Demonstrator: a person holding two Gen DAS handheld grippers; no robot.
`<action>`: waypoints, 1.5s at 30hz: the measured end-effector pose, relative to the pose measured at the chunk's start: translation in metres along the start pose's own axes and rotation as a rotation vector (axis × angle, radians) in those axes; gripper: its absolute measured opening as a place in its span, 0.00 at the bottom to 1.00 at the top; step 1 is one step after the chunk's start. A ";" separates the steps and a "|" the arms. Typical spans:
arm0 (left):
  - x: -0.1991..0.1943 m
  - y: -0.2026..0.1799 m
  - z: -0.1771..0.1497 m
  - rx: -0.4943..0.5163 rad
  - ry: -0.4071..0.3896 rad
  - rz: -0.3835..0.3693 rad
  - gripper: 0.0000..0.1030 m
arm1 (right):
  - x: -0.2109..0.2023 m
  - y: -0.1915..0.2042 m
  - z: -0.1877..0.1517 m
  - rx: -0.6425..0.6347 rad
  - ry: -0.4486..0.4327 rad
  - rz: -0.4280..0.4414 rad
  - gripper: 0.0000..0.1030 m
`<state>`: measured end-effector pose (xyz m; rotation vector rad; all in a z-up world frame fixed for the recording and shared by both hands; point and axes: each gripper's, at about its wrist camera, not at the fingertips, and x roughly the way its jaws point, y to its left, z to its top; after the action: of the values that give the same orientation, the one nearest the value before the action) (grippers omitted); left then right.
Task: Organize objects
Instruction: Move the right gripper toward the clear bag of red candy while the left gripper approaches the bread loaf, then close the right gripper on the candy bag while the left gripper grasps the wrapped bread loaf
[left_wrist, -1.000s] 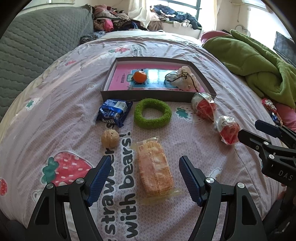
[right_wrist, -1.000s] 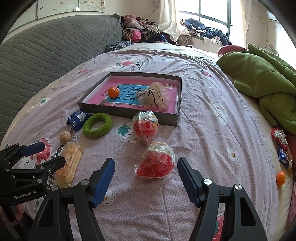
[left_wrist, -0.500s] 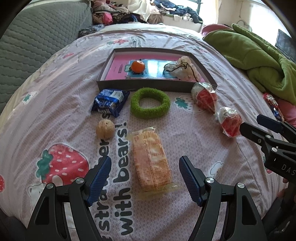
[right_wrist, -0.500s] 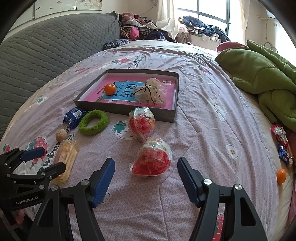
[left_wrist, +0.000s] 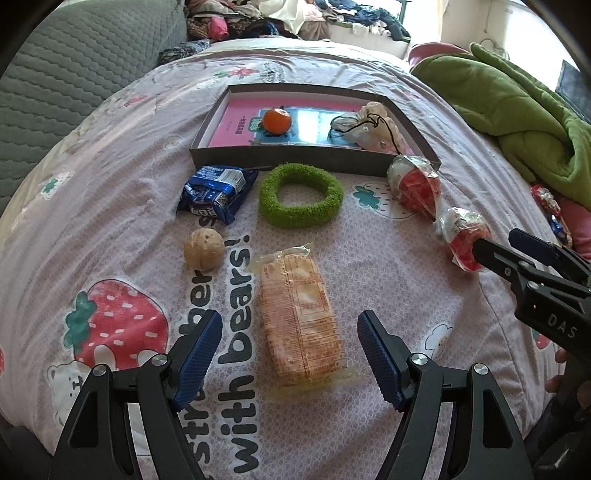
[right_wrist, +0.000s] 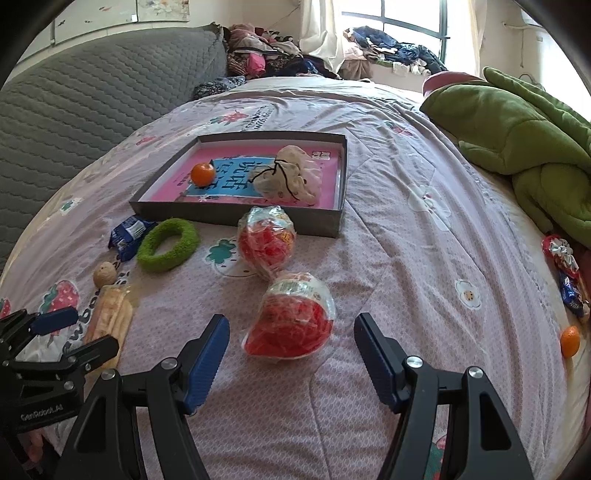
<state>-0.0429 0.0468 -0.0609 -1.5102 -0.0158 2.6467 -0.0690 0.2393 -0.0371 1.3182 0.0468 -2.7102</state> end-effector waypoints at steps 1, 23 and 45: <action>0.002 0.000 0.000 -0.001 0.003 0.001 0.75 | 0.002 -0.001 0.000 0.003 0.003 -0.007 0.67; 0.026 0.011 0.010 -0.052 0.026 0.032 0.75 | 0.035 -0.007 0.008 0.040 0.026 -0.022 0.67; 0.039 0.015 0.012 -0.089 0.034 0.048 0.74 | 0.055 -0.008 0.005 0.063 0.071 0.018 0.59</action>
<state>-0.0736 0.0362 -0.0890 -1.6010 -0.0971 2.6905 -0.1071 0.2410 -0.0772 1.4245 -0.0436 -2.6705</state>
